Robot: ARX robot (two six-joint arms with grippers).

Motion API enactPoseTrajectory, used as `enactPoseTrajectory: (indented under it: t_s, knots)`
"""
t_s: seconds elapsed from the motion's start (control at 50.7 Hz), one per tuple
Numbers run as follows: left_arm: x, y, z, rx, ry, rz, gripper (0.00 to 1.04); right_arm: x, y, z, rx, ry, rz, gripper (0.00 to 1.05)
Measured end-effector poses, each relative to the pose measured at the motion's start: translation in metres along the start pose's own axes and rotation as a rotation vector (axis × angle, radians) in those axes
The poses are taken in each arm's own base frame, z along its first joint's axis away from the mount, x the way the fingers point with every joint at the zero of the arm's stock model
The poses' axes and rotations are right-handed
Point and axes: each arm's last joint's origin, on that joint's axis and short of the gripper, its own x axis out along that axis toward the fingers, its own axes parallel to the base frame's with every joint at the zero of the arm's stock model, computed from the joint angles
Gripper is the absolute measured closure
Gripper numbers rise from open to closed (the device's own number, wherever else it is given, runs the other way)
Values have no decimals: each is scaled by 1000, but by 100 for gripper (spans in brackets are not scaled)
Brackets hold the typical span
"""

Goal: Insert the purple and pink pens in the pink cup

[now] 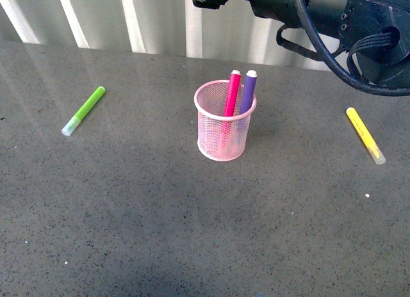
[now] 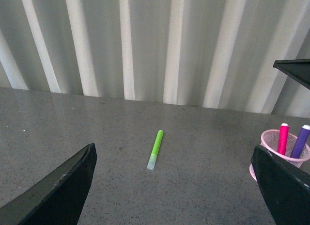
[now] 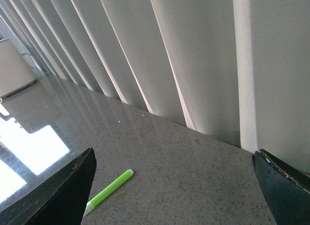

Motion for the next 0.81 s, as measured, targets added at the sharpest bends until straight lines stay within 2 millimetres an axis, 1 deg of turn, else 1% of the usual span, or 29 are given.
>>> enactPoseTrajectory:
  t_s: [0.059, 0.099, 0.158, 0.197, 0.217, 0.256, 0.276, 0.355, 0.394, 0.434, 0.532, 0.631, 0.749, 0.808]
  knots:
    - [0, 0, 0, 0, 0, 0, 7, -2, -4, 4, -9, -31, -32, 7]
    - [0, 0, 0, 0, 0, 0, 7, -4, -11, 8, -19, -50, -79, 7]
    - [0, 0, 0, 0, 0, 0, 7, -11, -28, 17, -51, -89, -174, 7]
    - [0, 0, 0, 0, 0, 0, 7, -17, -46, 27, -82, -126, -259, 7]
    - [0, 0, 0, 0, 0, 0, 7, -22, -57, 35, -110, -154, -309, 7]
    - [0, 0, 0, 0, 0, 0, 7, -32, -72, 44, -135, -187, -363, 7]
    - [0, 0, 0, 0, 0, 0, 7, -39, -80, 52, -156, -214, -397, 7]
    - [0, 0, 0, 0, 0, 0, 7, -60, -95, 75, -210, -298, -461, 7]
    - [0, 0, 0, 0, 0, 0, 7, -72, -96, 91, -250, -348, -484, 7]
    - [0, 0, 0, 0, 0, 0, 7, -80, -91, 106, -284, -389, -486, 7]
    - [0, 0, 0, 0, 0, 0, 7, -94, -74, 128, -376, -454, -487, 7]
    - [0, 0, 0, 0, 0, 0, 7, -104, -70, 134, -444, -462, -513, 7]
    - [0, 0, 0, 0, 0, 0, 7, -119, -75, 136, -551, -451, -588, 7]
    - [0, 0, 0, 0, 0, 0, 7, -122, -78, 137, -582, -428, -611, 7]
